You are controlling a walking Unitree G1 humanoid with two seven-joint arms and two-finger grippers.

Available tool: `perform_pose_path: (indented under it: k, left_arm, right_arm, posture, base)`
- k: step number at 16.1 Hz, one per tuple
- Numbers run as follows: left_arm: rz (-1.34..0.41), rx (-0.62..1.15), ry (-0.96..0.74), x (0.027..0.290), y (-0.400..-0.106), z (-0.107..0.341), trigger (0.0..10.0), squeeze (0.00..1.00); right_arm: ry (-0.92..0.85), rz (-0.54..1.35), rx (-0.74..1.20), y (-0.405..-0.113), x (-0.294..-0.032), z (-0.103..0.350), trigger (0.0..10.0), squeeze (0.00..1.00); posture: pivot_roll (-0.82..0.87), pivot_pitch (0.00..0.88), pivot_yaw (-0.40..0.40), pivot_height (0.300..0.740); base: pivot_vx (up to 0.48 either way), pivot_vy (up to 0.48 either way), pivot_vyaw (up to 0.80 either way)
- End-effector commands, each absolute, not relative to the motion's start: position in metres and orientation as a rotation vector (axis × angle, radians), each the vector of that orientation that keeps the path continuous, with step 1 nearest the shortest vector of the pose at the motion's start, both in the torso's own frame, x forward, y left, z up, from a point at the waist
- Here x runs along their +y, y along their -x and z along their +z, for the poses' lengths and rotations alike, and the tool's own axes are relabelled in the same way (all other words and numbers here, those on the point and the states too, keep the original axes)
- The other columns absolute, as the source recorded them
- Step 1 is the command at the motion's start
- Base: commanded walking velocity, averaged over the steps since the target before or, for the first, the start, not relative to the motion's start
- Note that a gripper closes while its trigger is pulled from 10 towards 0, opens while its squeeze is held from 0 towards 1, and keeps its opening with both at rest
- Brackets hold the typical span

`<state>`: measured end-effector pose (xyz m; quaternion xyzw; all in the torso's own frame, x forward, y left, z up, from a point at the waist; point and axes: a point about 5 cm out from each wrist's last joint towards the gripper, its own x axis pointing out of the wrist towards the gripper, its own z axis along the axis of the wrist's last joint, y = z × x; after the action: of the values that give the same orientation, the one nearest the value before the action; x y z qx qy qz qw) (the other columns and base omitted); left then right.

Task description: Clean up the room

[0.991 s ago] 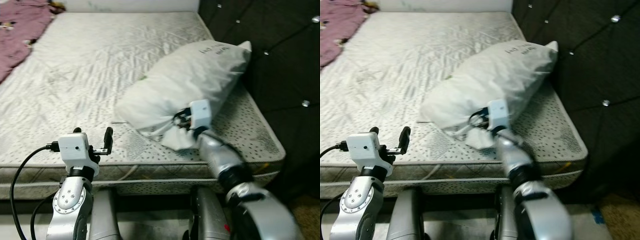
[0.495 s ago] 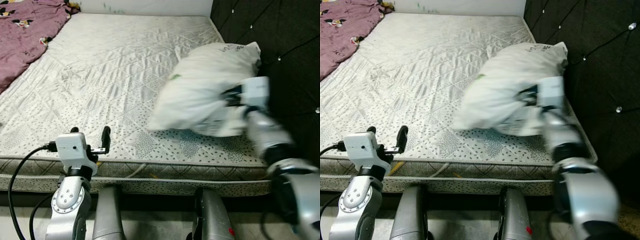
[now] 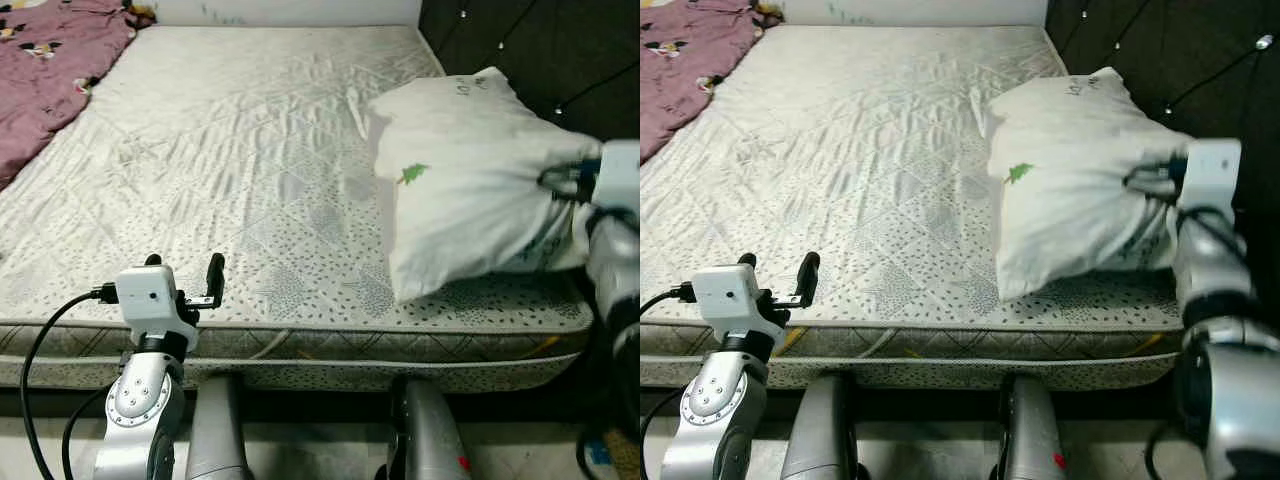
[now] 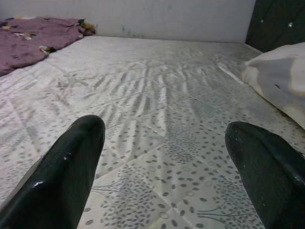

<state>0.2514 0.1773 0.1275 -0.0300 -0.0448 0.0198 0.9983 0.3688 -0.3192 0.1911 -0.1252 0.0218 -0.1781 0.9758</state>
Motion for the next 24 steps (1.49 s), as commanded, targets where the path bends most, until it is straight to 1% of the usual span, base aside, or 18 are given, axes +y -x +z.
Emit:
perform_pose_path:
  k: [1, 2, 3, 4, 5, 6, 7, 9, 12, 13, 15, 18, 19, 20, 23, 24]
  left_arm:
    - [0.048, -0.084, 0.051, 0.181, -0.250, 0.127, 10.0, 0.00]
    - [0.048, -0.082, 0.049, 0.182, -0.249, 0.127, 10.0, 0.00]
    - [0.047, -0.075, 0.043, 0.183, -0.247, 0.125, 10.0, 0.00]
    - [0.039, -0.070, 0.044, 0.181, -0.247, 0.124, 10.0, 0.00]
    - [0.033, -0.070, 0.045, 0.180, -0.247, 0.124, 10.0, 0.00]
    - [0.025, -0.070, 0.047, 0.178, -0.247, 0.125, 10.0, 0.00]
    - [0.022, -0.071, 0.047, 0.177, -0.248, 0.125, 10.0, 0.00]
    - [0.022, -0.070, 0.045, 0.179, -0.248, 0.125, 10.0, 0.00]
    - [0.022, -0.069, 0.046, 0.177, -0.248, 0.125, 10.0, 0.00]
    - [0.021, -0.068, 0.048, 0.176, -0.248, 0.125, 10.0, 0.00]
    - [0.022, -0.068, 0.049, 0.176, -0.248, 0.125, 10.0, 0.00]
    - [0.030, -0.072, 0.050, 0.178, -0.249, 0.125, 10.0, 0.00]
    - [0.031, -0.072, 0.050, 0.177, -0.248, 0.125, 10.0, 0.00]
    - [0.033, -0.073, 0.051, 0.177, -0.248, 0.125, 10.0, 0.00]
    - [0.044, -0.078, 0.051, 0.179, -0.248, 0.126, 10.0, 0.00]
    - [0.052, -0.079, 0.049, 0.180, -0.248, 0.126, 10.0, 0.00]
  right_arm:
    - [0.242, -0.348, -0.044, -0.369, -0.315, 0.200, 0.0, 0.00]
    - [0.207, -0.347, -0.034, -0.367, -0.312, 0.190, 0.0, 0.00]
    - [0.187, -0.299, -0.026, -0.358, -0.295, 0.164, 0.0, 0.00]
    - [0.175, -0.248, -0.020, -0.350, -0.278, 0.147, 0.0, 0.00]
    - [0.166, -0.218, -0.019, -0.343, -0.267, 0.139, 0.0, 0.00]
    - [0.145, -0.172, -0.019, -0.331, -0.249, 0.128, 0.0, 0.00]
    - [0.124, -0.116, -0.024, -0.311, -0.226, 0.119, 0.0, 0.00]
    - [0.127, -0.026, -0.015, -0.289, -0.200, 0.108, 0.0, 0.00]
    - [0.089, 0.025, 0.032, -0.276, -0.182, 0.103, 0.0, 0.00]
    - [0.094, 0.034, 0.043, -0.284, -0.185, 0.105, 0.0, 0.00]
    - [0.125, 0.040, 0.061, -0.305, -0.199, 0.111, 0.0, 0.00]
    - [0.192, -0.055, 0.083, -0.350, -0.245, 0.143, 0.0, 0.00]
    - [0.192, -0.079, 0.081, -0.360, -0.255, 0.156, 0.0, 0.00]
    - [0.217, -0.111, 0.066, -0.374, -0.271, 0.181, 0.0, 0.00]
    - [0.241, -0.171, 0.035, -0.384, -0.293, 0.215, 0.0, 0.00]
    - [0.257, -0.249, 0.009, -0.383, -0.307, 0.231, 0.0, 0.00]
  posture:
    - [0.04, 0.040, -0.005, 0.517]
    - [0.03, 0.041, -0.003, 0.517]
    - [0.03, 0.045, 0.001, 0.517]
    - [0.02, 0.046, 0.004, 0.517]
    - [0.02, 0.046, 0.006, 0.517]
    - [0.02, 0.047, 0.008, 0.517]
    - [0.02, 0.046, 0.010, 0.517]
    - [0.01, 0.049, 0.008, 0.517]
    - [0.02, 0.050, 0.008, 0.517]
    - [0.01, 0.049, 0.009, 0.517]
    - [0.02, 0.050, 0.004, 0.517]
    - [0.02, 0.050, -0.001, 0.517]
    - [0.02, 0.050, -0.002, 0.517]
    - [0.03, 0.049, -0.007, 0.517]
    - [0.03, 0.047, -0.016, 0.517]
    - [0.03, 0.048, -0.019, 0.517]
  base:
    - [0.000, 0.000, 0.00]
    - [0.000, 0.000, 0.00]
    - [0.000, 0.000, 0.00]
    - [0.000, 0.000, 0.00]
    - [0.000, 0.000, 0.00]
    - [0.000, 0.000, 0.00]
    - [0.000, 0.000, 0.00]
    - [0.000, 0.000, 0.00]
    - [0.000, 0.000, 0.00]
    - [0.000, 0.000, 0.00]
    - [0.000, 0.000, 0.00]
    - [0.000, 0.000, 0.00]
    - [0.000, 0.000, 0.00]
    - [0.000, 0.000, 0.00]
    - [0.000, 0.000, 0.00]
    - [0.000, 0.000, 0.00]
